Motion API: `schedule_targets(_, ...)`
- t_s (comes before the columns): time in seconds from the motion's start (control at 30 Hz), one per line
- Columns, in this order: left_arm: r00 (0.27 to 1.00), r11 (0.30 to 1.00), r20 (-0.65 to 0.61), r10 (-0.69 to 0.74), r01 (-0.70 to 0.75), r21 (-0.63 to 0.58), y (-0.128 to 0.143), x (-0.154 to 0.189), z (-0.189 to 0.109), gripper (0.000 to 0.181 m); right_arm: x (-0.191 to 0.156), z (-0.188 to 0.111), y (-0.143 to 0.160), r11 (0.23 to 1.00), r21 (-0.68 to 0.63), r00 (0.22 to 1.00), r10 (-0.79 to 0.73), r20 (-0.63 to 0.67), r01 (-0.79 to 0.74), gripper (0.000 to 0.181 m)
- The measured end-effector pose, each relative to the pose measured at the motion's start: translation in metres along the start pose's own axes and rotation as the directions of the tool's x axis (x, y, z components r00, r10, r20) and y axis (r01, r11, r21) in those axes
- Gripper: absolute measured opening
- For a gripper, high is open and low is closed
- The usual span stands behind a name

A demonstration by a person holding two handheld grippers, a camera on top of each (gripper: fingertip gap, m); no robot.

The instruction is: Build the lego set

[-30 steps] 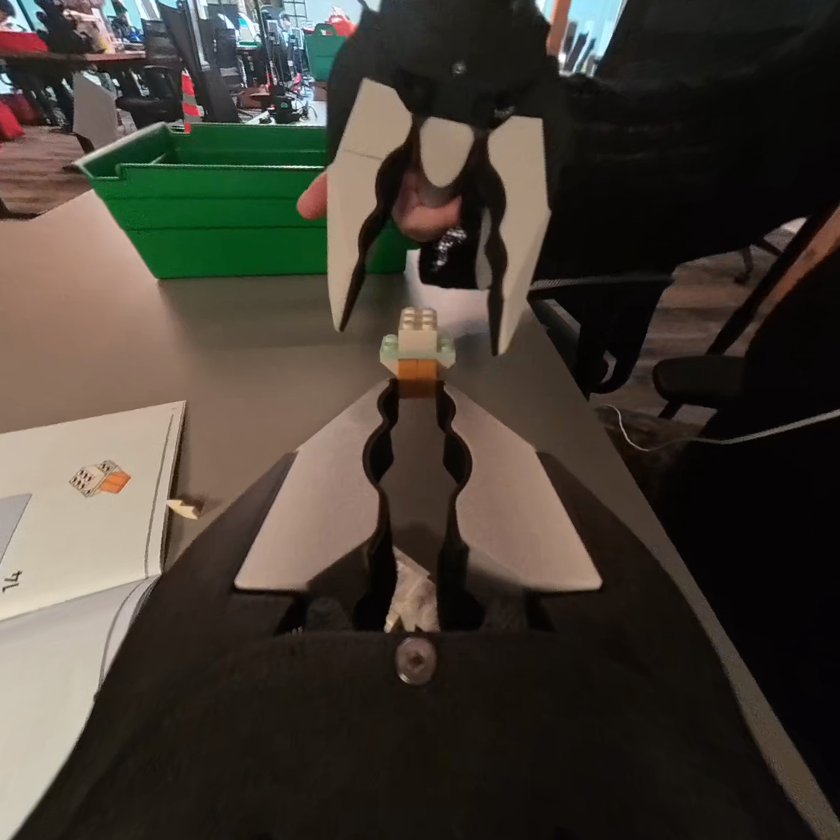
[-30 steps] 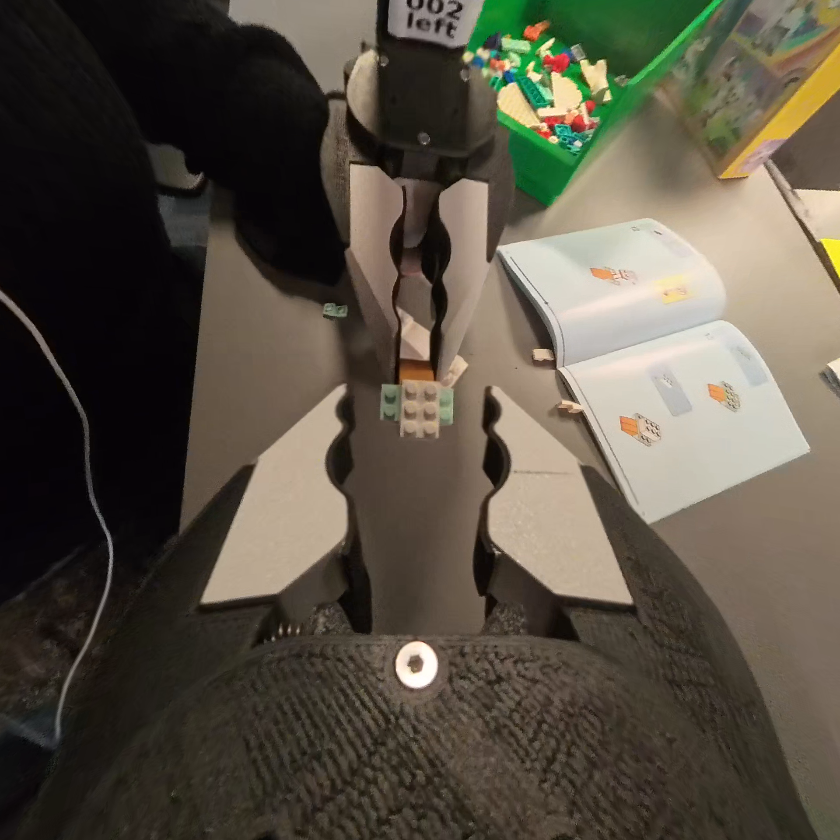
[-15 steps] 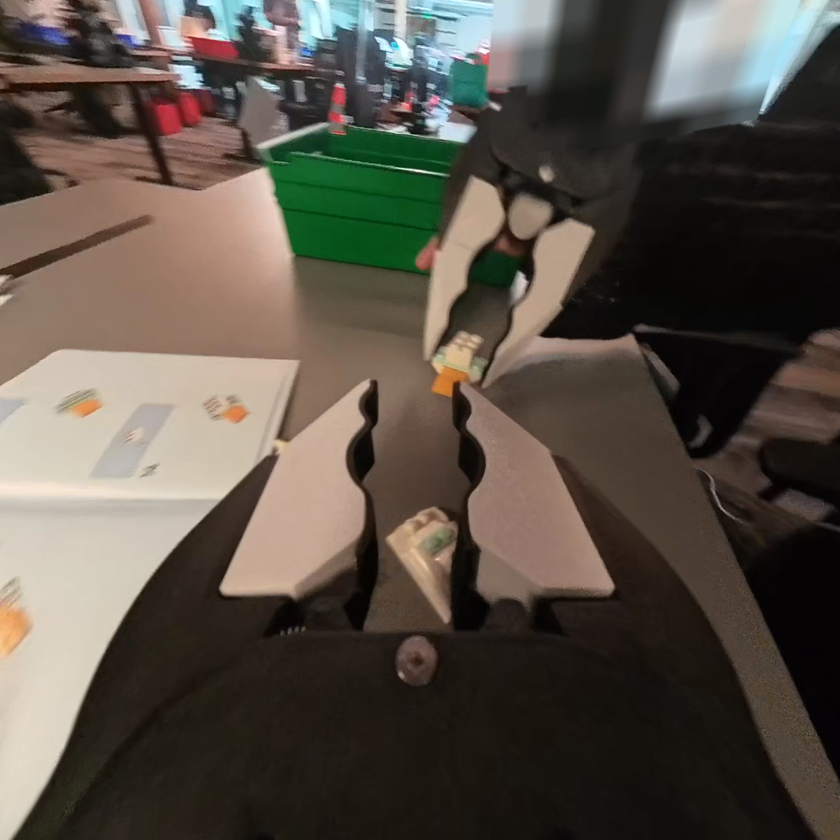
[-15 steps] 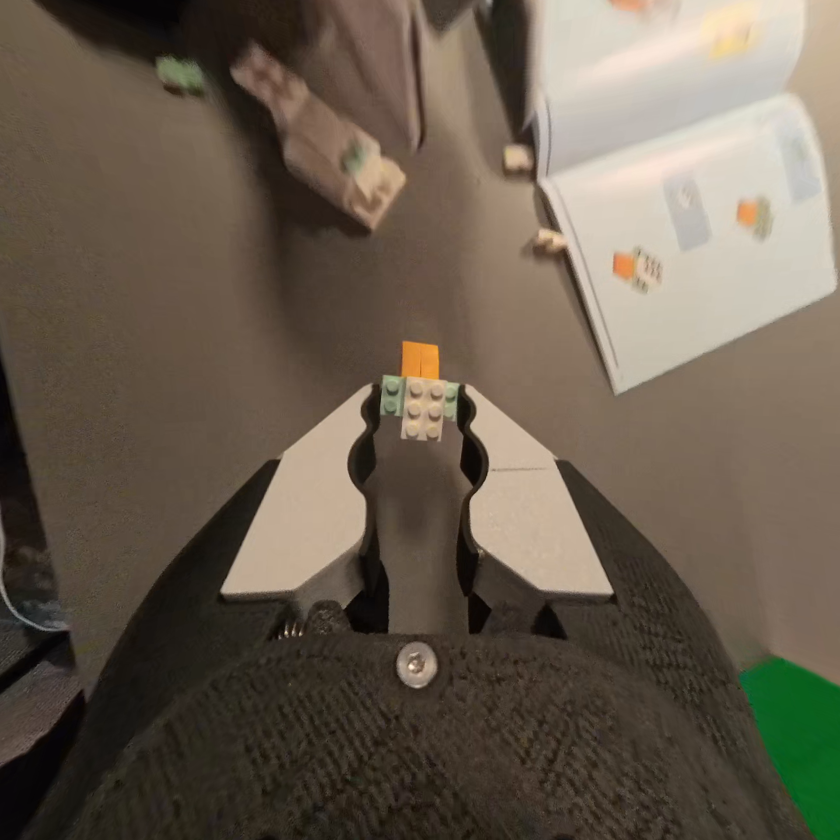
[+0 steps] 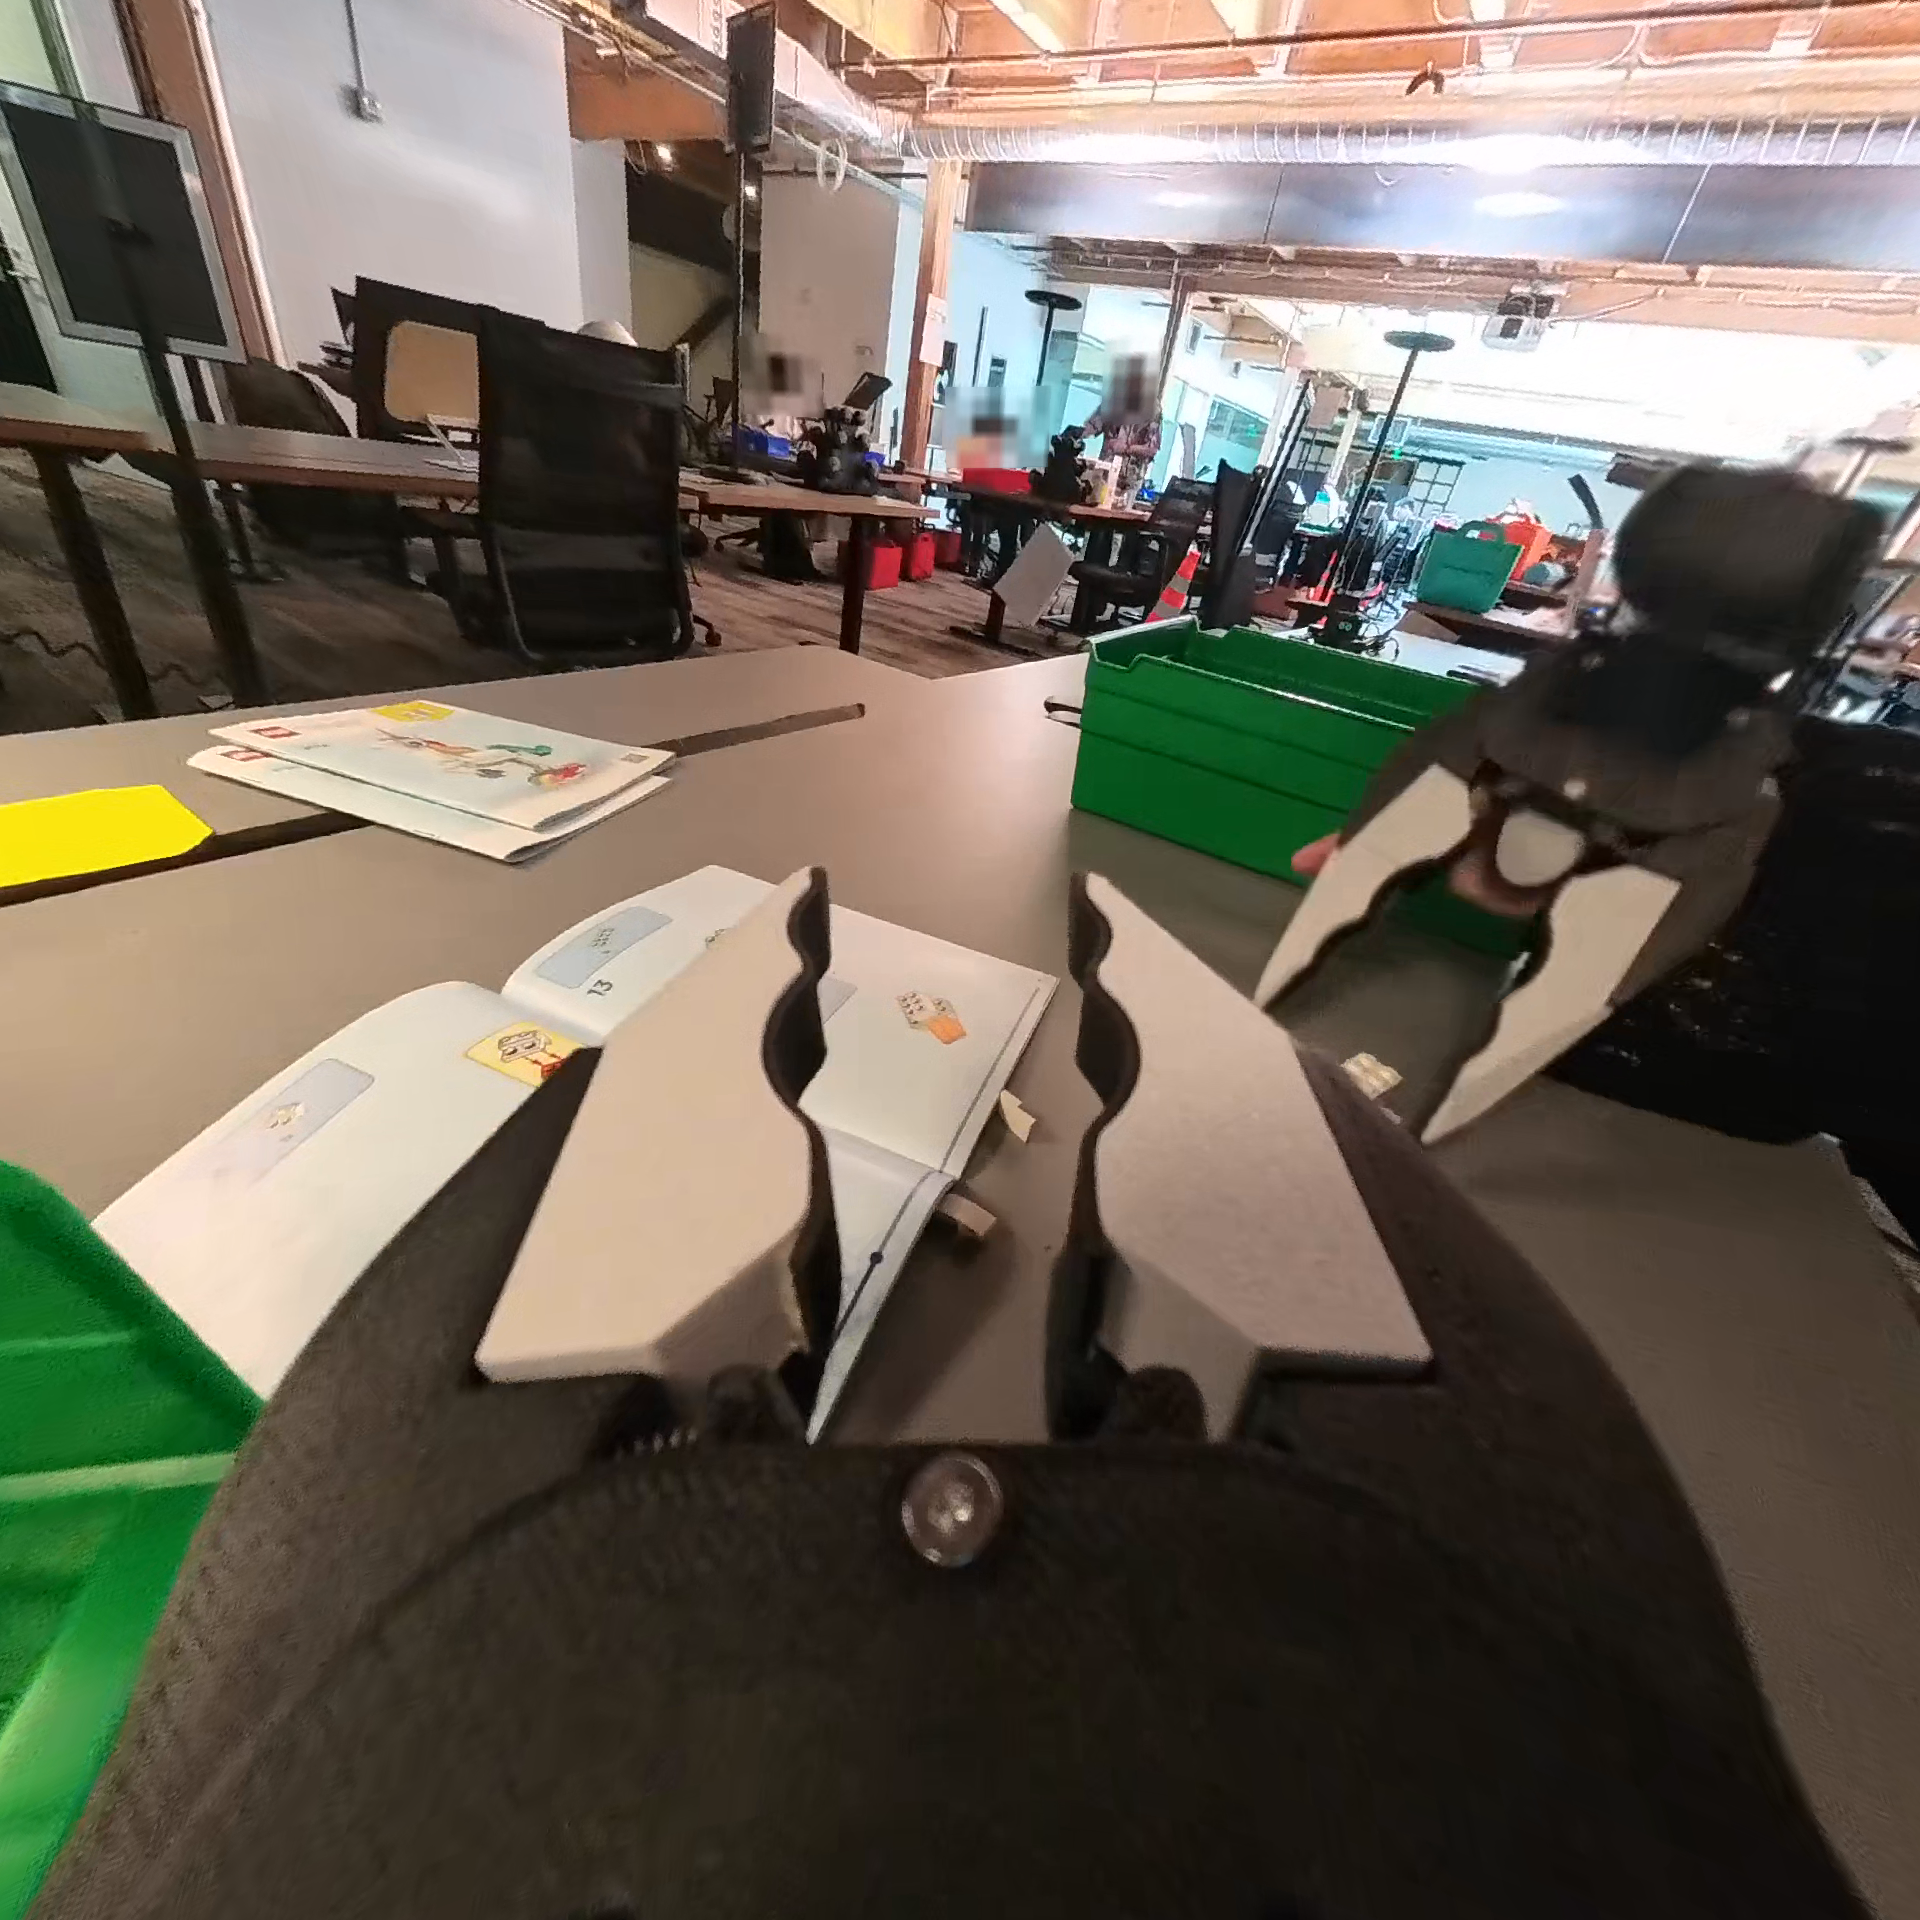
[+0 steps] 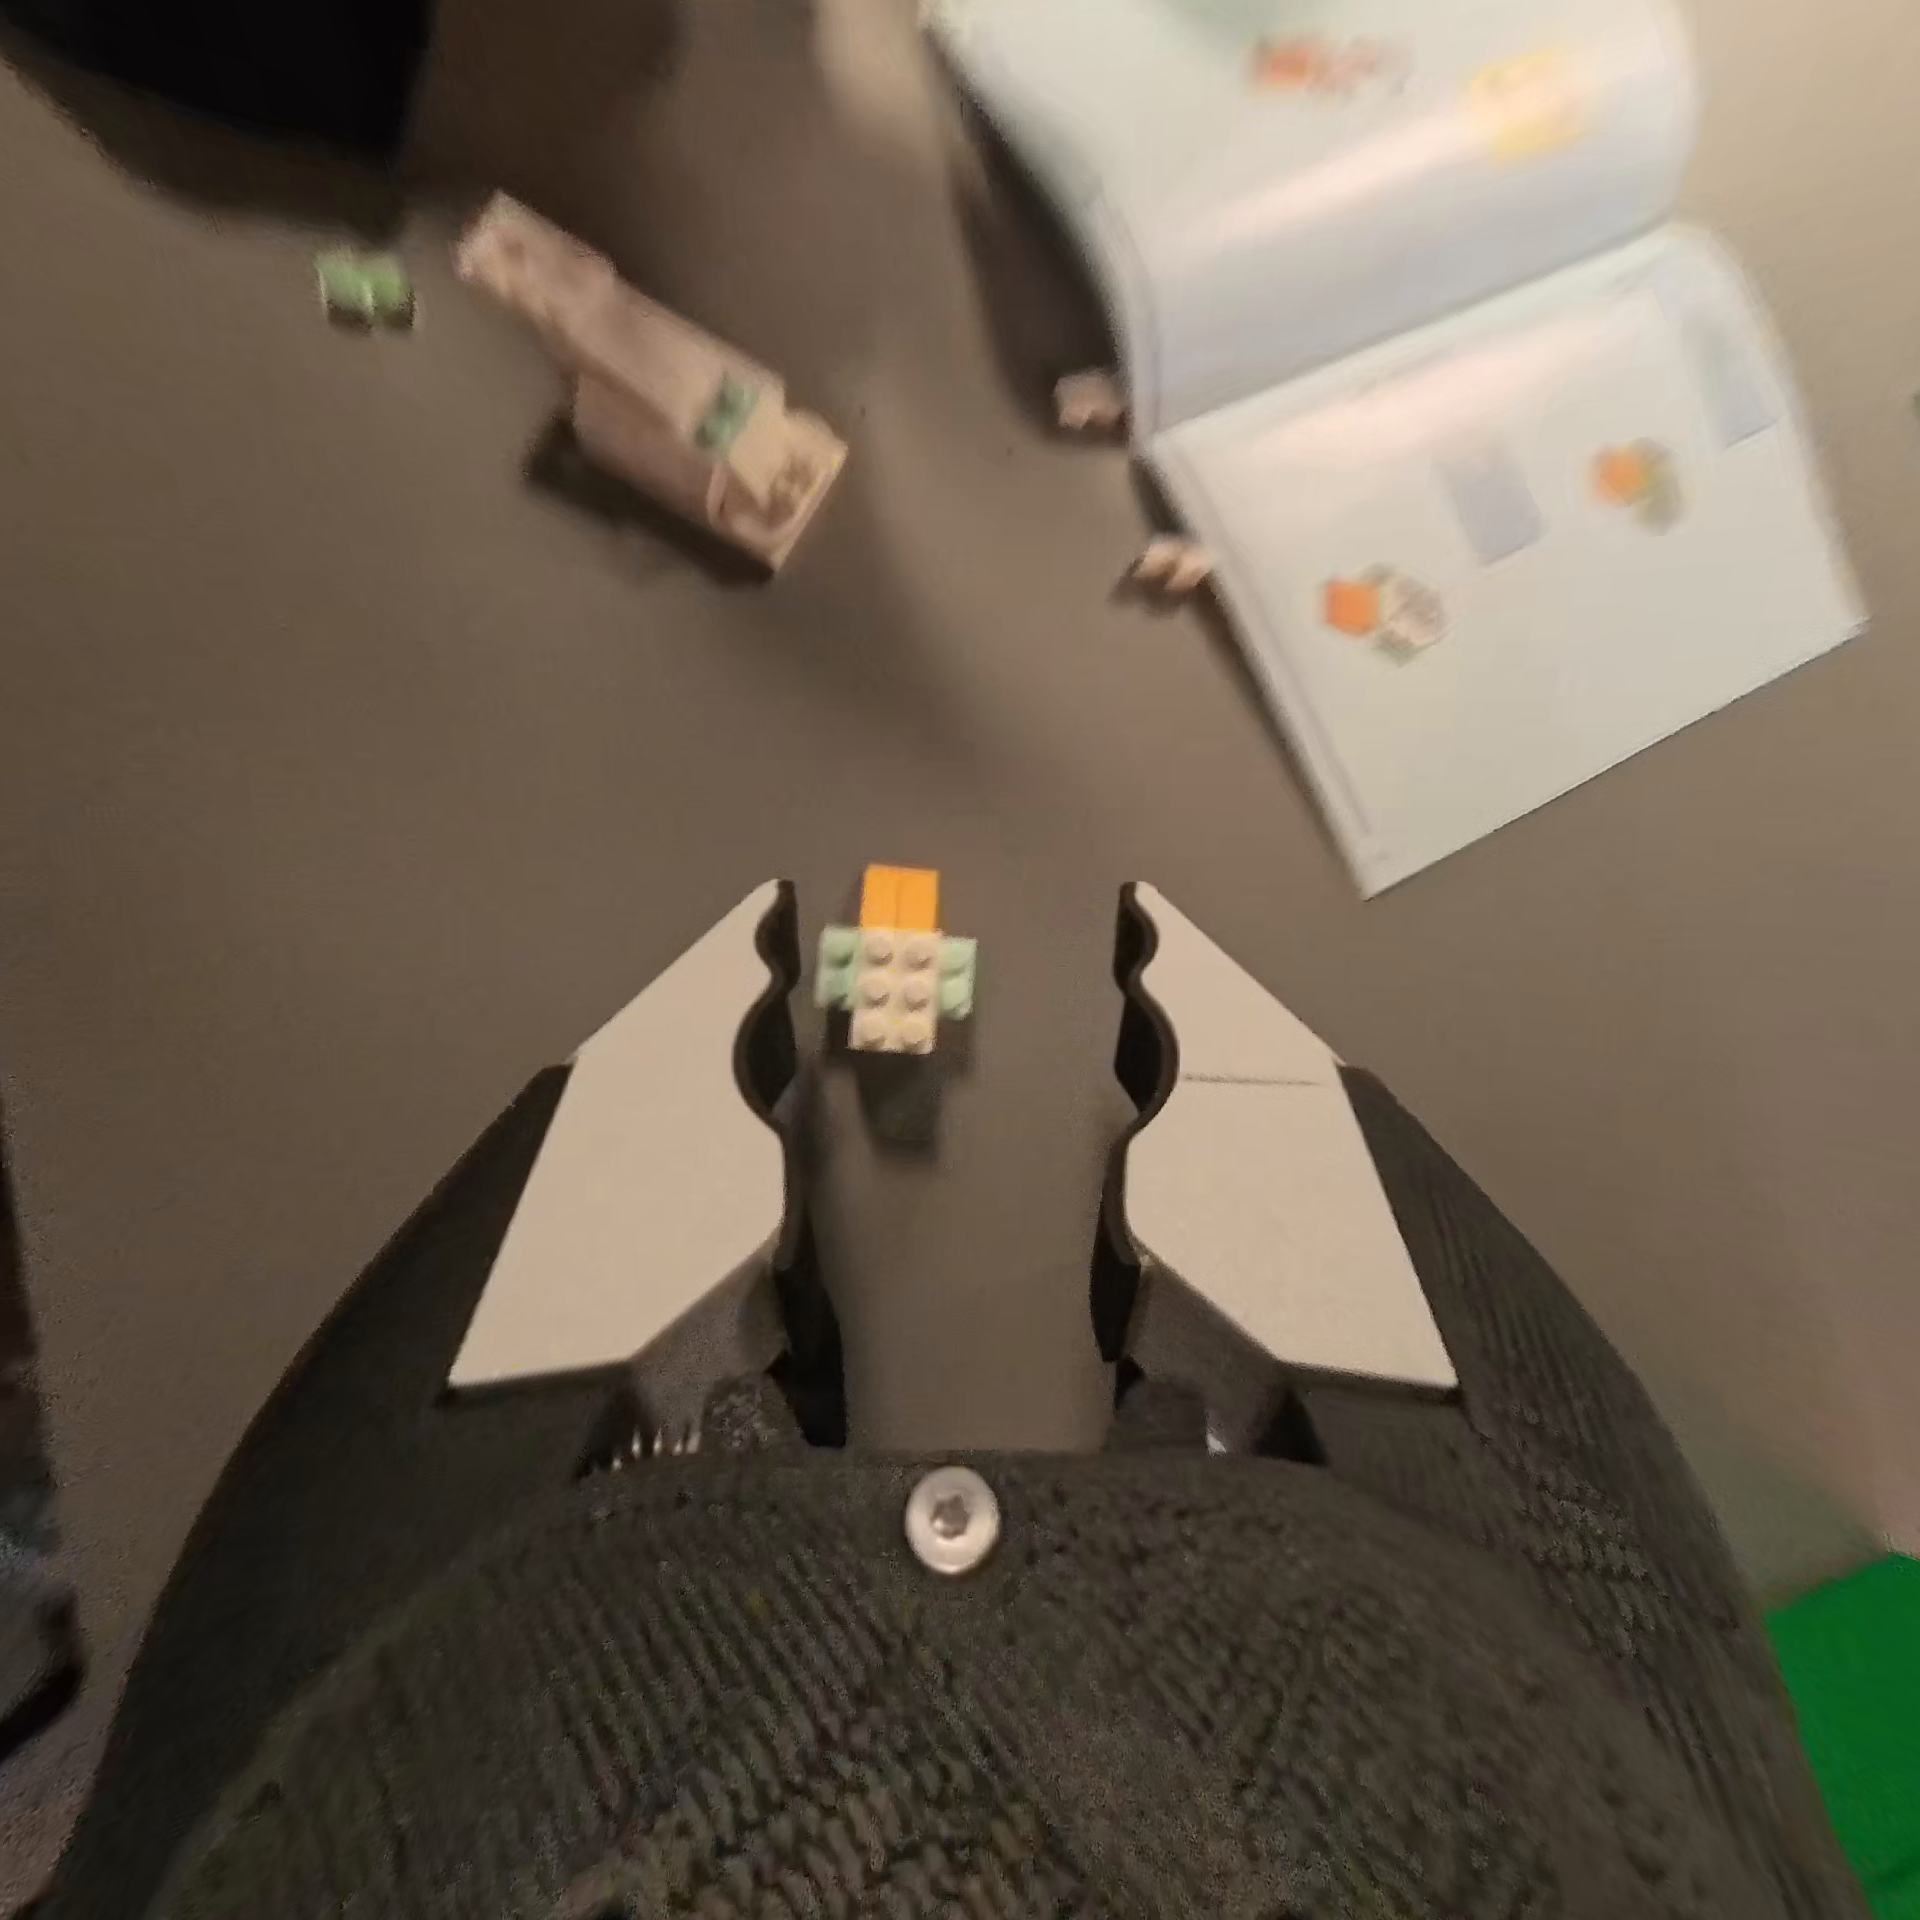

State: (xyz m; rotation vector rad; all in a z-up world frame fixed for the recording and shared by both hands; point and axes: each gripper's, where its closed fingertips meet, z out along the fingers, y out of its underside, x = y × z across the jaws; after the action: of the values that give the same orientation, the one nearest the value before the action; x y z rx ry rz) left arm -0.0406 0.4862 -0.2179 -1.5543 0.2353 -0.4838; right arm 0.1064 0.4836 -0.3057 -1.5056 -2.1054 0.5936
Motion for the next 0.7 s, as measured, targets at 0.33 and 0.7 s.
schedule_targets(0.33,0.986,0.986,0.03,0.166,-0.165,-0.012,0.011,0.007,0.005,0.044,0.152,-0.054,-0.043,0.833,0.469,0.606,0.217,-0.765,0.294,0.017)
schedule_targets(0.7,0.945,0.932,0.097,0.312,-0.285,-0.224,0.033,0.0,0.016,0.05,0.194,-0.049,-0.034,0.801,0.49,0.513,0.277,-0.812,0.343,0.005)
